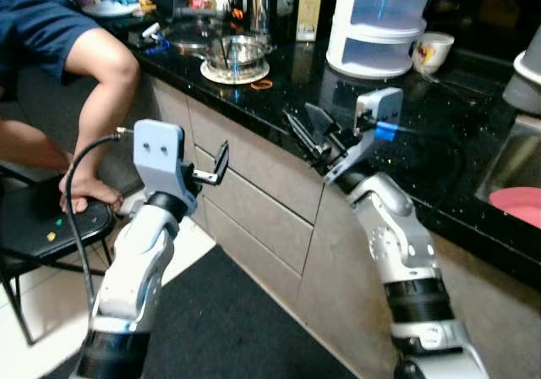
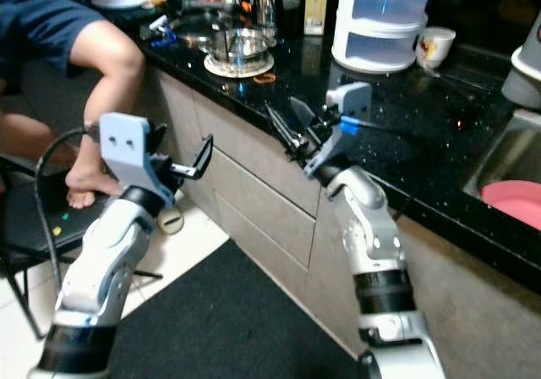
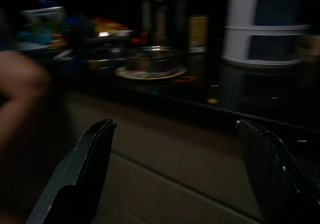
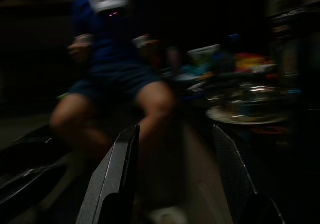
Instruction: Kitchen organization
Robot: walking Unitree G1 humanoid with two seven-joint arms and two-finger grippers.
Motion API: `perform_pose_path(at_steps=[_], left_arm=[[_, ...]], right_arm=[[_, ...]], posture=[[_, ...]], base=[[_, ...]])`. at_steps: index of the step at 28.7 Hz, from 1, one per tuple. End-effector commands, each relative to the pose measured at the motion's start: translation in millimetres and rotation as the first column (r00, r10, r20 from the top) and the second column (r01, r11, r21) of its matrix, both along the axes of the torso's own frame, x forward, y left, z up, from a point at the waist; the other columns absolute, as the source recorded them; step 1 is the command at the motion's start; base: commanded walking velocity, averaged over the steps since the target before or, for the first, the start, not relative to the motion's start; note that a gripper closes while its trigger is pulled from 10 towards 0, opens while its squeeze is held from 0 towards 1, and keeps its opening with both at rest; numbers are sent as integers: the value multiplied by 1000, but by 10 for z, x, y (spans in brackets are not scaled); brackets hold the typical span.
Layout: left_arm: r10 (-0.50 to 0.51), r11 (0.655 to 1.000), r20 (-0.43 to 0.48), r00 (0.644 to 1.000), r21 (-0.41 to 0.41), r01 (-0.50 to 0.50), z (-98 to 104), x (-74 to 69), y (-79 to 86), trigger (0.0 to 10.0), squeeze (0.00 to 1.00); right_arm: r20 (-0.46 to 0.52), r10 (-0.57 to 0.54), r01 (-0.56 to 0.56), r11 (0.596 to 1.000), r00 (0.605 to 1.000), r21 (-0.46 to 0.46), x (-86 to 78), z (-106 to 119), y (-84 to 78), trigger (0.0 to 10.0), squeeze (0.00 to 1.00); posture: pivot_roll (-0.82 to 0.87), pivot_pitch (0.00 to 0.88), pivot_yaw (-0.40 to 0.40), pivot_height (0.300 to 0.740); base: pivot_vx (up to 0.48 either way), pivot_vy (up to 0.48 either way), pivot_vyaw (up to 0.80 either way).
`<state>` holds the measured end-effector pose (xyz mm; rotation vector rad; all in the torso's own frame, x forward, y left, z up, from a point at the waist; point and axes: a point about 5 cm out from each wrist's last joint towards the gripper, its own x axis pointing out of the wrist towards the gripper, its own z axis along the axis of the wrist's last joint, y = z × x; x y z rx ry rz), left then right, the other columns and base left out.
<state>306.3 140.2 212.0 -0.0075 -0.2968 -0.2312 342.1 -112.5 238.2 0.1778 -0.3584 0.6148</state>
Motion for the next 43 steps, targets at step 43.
perform_pose_path(at_steps=[43], left_arm=[[-48,999,4,999,11,48,-6,-22,-68,10000,0]], right_arm=[[41,84,-85,996,996,18,-78,66,69,10000,0]], posture=[[37,25,-29,740]], base=[[276,0,279]])
